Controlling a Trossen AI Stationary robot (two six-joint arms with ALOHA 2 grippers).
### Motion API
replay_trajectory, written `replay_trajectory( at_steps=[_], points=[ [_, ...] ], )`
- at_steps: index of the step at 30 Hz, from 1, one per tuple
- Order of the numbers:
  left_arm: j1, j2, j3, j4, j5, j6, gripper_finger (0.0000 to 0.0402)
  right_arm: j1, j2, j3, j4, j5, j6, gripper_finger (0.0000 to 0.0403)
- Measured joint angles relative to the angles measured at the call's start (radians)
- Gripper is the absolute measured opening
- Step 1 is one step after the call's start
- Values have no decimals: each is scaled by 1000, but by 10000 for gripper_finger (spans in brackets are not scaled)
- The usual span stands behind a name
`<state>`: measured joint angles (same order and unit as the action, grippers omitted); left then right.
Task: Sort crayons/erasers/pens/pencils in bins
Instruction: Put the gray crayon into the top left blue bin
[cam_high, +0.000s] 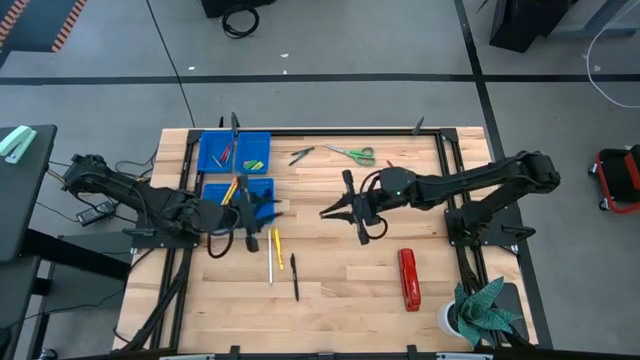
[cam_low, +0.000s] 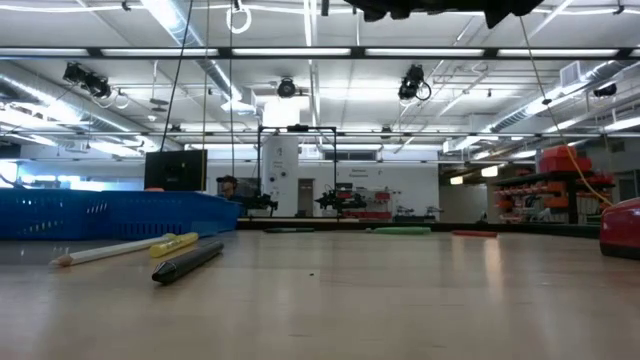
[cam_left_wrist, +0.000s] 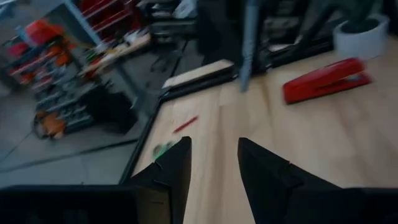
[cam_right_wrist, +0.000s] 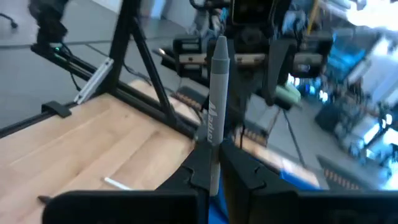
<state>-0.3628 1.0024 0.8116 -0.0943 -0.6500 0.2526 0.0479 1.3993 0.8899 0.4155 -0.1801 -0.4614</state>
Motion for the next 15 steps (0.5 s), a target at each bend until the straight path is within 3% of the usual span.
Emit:
replay_trajectory(
  at_steps=[8, 15],
  points=[
    [26, 55, -1, 131, 14, 12, 140, -10, 20, 2, 151, -40, -147, 29],
    [53, 157, -2, 328, 11, -10, 133, -64, 17, 52, 115, -151, -91, 29]
  ],
)
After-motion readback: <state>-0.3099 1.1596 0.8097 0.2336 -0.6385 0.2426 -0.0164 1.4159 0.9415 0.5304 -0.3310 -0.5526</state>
